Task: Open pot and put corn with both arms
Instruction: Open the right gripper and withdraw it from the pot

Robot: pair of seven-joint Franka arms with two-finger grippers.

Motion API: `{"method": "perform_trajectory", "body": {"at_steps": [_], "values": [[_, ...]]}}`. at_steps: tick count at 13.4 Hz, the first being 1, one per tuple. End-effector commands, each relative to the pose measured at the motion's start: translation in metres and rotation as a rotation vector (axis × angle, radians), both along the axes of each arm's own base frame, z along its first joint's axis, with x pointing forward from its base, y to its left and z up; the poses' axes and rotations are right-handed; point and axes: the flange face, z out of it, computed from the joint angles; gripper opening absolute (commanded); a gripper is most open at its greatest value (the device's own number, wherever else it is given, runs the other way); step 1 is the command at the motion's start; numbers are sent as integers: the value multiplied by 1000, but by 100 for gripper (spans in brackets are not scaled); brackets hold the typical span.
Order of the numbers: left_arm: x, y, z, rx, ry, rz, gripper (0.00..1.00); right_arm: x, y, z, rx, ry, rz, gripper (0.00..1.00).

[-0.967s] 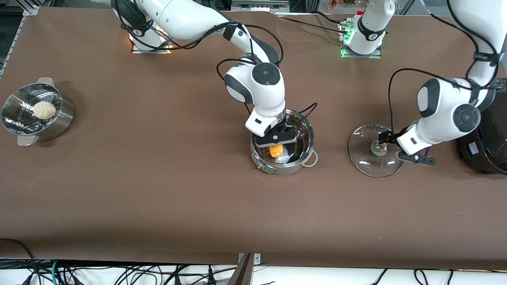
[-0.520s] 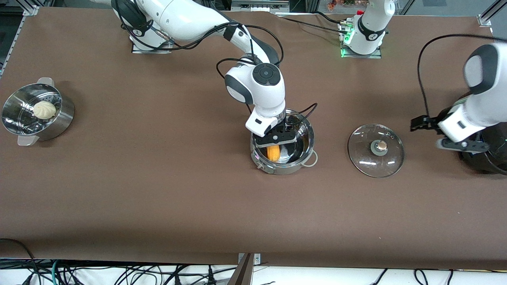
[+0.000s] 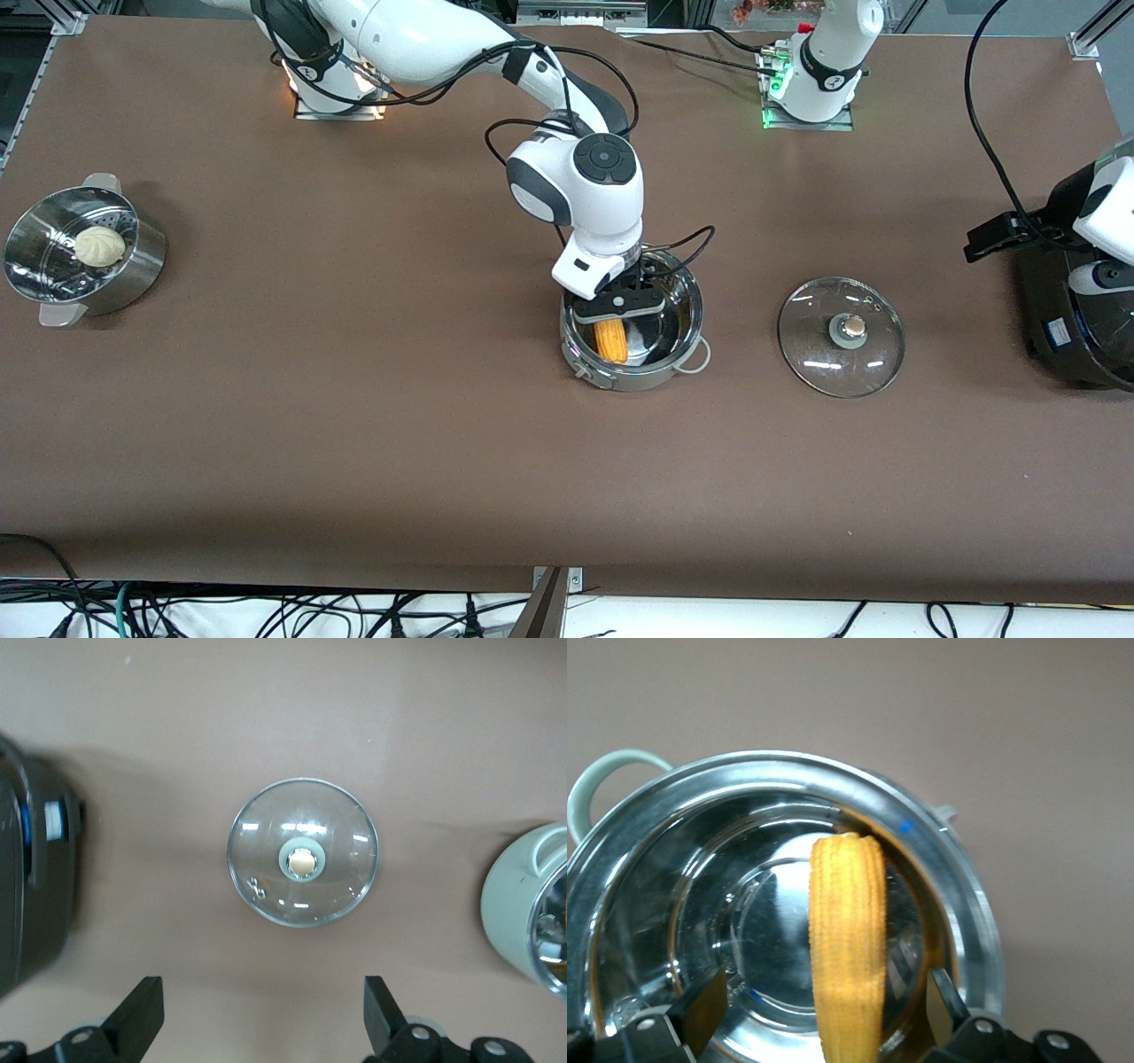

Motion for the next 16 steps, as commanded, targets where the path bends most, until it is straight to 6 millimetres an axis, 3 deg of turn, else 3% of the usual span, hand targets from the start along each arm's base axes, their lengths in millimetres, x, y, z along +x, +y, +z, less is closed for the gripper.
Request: {"method": "perform_trajectory", "body": {"at_steps": [1, 3, 7, 9, 12, 16], "values": [[-9, -3, 10, 12, 30, 62, 99, 12, -18, 41, -14, -26, -17, 100], [-13, -17, 16, 85, 32, 26, 99, 28, -39, 57, -24, -32, -54, 100], [-9, -23, 37, 66, -10, 9, 99, 64, -98, 87, -66, -14, -105, 100], [-6, -33, 34, 44, -6, -5, 100, 83, -131, 104, -80, -22, -143, 100], [-2, -55, 38, -81, -12, -54, 100, 110, -187, 124, -136, -35, -225, 100], [-2, -52, 29, -85, 24, -192, 100, 148, -286, 152, -158, -1, -234, 100]]}}
